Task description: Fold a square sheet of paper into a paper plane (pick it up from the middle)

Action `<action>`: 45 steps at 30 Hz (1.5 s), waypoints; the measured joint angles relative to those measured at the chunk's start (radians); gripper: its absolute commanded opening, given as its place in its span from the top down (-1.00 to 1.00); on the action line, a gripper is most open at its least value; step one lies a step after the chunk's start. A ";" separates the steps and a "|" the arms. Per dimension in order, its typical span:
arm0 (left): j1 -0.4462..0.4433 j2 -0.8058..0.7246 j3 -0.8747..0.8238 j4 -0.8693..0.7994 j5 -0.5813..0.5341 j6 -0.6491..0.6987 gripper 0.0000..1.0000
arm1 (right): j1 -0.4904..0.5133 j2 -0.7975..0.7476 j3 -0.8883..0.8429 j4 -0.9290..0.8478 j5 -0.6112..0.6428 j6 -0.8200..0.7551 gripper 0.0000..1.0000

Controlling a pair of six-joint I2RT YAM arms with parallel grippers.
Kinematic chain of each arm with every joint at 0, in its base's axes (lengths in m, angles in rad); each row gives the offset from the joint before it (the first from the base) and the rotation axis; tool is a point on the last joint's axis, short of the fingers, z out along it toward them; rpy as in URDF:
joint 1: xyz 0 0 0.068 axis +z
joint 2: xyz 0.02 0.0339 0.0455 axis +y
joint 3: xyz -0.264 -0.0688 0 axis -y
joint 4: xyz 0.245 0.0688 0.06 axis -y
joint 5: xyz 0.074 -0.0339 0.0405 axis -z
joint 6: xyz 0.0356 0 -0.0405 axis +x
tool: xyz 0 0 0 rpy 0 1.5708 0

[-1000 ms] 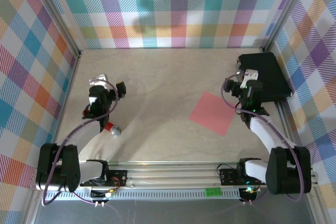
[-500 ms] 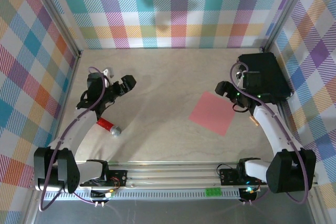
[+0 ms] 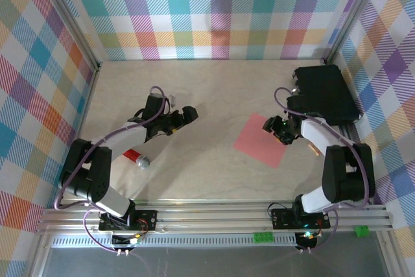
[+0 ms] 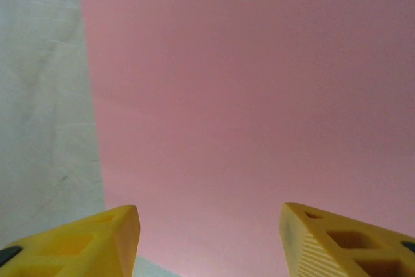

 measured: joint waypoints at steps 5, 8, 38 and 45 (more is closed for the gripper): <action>-0.029 0.064 0.035 0.026 0.000 -0.025 -0.99 | 0.021 0.106 0.018 0.015 0.002 0.001 -0.18; -0.029 0.086 0.037 0.043 0.000 -0.041 -0.99 | 0.044 0.140 0.036 0.017 0.008 0.004 -0.19; -0.037 0.111 0.116 -0.276 -0.161 0.010 -0.99 | 0.530 0.394 0.286 0.235 -0.147 0.156 -0.21; -0.151 0.129 0.236 -0.459 -0.261 0.019 -0.99 | 0.430 0.152 0.283 0.158 -0.040 0.100 -0.58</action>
